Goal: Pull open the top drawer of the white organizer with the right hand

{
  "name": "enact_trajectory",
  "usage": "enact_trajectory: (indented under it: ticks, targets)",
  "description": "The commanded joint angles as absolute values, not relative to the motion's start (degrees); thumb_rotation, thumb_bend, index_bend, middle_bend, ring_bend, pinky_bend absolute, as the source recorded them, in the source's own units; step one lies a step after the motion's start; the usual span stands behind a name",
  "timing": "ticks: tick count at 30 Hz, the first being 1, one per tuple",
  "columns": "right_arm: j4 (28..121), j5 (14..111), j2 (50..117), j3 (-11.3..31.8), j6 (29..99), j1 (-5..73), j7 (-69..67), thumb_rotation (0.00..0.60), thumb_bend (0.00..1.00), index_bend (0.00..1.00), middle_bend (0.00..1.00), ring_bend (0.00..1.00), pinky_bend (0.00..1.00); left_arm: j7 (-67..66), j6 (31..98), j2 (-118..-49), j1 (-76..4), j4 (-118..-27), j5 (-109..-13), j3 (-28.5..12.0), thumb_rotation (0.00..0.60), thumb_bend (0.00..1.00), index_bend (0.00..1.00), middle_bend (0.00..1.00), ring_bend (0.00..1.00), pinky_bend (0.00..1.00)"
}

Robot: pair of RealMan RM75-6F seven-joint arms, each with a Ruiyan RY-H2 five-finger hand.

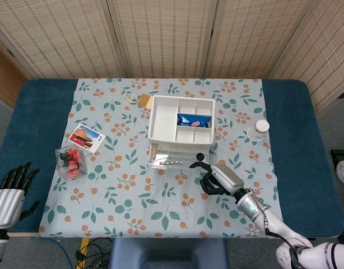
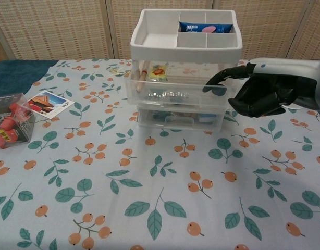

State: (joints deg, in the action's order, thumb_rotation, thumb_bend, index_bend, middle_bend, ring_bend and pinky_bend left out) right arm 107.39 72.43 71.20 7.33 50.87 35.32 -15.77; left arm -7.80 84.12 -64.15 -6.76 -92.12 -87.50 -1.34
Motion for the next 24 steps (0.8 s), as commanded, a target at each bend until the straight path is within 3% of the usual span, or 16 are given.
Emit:
enact_trajectory:
  ticks: [1,24]
  targets:
    - [108.19,73.62,70.72,6.80,51.03,34.85,-16.20,0.600,0.62,0.23,0.89,0.99,0.93,-7.81,84.17,-64.20,-6.73,-92.13,-87.56,-1.31,0.600,0.23,0.13,0.02,0.01,0.08]
    - [114.01,83.04,66.64,2.51,53.07,32.09,-18.40,0.600,0.62,0.23,0.89,0.99,0.93,-7.70,84.32,-64.39,-6.67,-91.91,-87.78,-1.22,0.600,0.23,0.13,0.02,0.01,0.08]
